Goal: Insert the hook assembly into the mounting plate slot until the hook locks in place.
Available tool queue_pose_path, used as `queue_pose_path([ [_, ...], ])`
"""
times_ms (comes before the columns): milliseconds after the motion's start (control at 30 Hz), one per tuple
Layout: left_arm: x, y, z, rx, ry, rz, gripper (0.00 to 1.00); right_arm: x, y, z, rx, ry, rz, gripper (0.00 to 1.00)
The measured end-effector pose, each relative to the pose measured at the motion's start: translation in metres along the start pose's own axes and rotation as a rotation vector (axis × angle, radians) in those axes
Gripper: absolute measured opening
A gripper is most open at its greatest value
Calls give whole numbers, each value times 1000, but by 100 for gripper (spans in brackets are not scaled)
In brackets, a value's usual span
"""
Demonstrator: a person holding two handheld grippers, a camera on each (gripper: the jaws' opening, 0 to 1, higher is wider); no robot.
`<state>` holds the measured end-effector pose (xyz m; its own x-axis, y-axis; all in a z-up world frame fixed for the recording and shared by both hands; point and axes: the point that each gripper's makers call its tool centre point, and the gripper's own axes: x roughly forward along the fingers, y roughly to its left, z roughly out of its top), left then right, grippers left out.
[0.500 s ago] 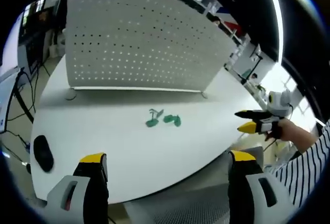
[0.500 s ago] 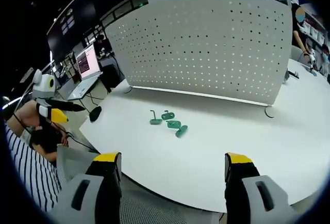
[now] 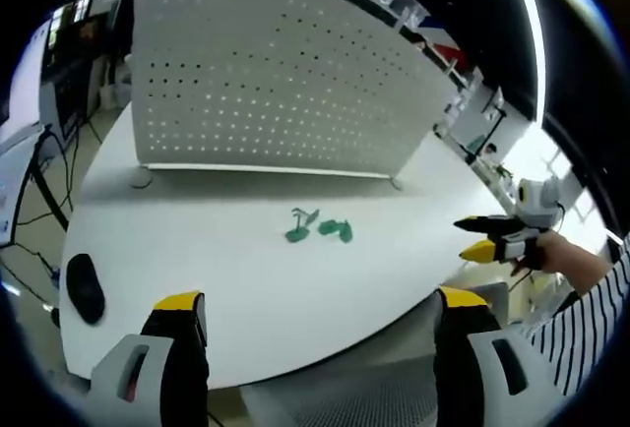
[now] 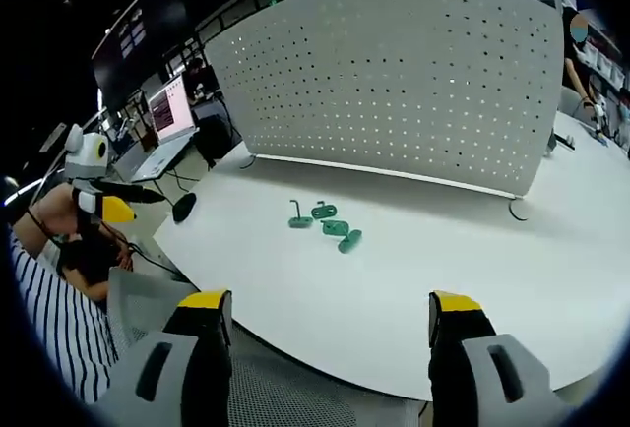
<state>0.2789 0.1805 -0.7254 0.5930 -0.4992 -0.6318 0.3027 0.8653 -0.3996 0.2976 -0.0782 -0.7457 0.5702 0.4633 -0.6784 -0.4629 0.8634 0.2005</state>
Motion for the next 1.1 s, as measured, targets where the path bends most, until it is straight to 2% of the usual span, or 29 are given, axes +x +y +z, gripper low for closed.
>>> queue_pose_path([
  [200, 3, -2, -8, 5, 29, -12, 97, -1, 2, -4, 4, 3, -2, 78],
  [600, 3, -3, -10, 1, 28, -24, 97, -12, -12, -4, -7, -5, -46, 78],
  [800, 3, -10, -9, -1, 24, -44, 97, -10, -8, -8, -14, 11, -29, 78],
  [1100, 2, -4, -6, 7, 24, -25, 96, -8, -3, -5, -56, 21, -2, 77],
])
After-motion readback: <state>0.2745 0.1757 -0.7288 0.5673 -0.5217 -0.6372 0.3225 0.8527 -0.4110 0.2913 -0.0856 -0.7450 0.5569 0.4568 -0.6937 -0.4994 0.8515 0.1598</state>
